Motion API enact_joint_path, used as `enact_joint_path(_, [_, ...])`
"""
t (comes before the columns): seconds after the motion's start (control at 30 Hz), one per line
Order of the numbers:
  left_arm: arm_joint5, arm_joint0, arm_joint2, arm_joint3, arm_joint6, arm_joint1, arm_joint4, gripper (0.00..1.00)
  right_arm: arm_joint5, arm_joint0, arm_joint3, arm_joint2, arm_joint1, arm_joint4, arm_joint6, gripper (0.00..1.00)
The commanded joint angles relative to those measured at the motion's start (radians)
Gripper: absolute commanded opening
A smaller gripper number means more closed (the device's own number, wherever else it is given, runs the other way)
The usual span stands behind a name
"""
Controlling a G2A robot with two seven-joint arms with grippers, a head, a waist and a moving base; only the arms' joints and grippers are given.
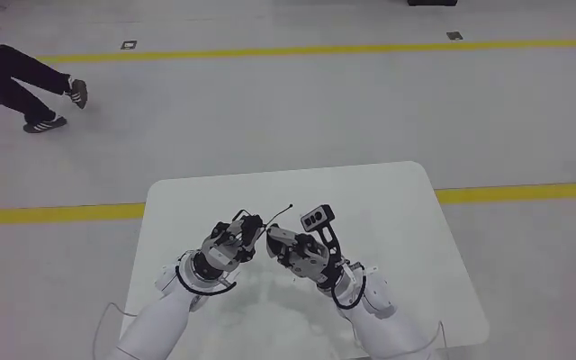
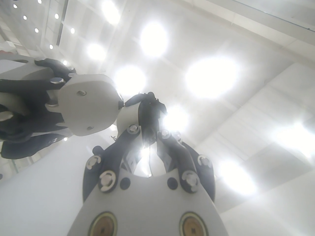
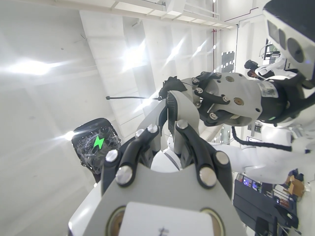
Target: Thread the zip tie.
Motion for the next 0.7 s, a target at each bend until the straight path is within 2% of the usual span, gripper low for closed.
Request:
enact_joint_path(0.0, [0.000,0.000,-0.001,-0.004,0.000,0.000,0.001,0.00,-0.002,-0.002,0.001,0.002,0.001,-0.007,0.001,0.00])
enact_joint_path(0.67, [-0.004,0.002,-0.029,-0.032,0.003,0.000,0.017,0.00,-0.017,-0.030,0.014,0.013,0.009,-0.039,0.019,0.00])
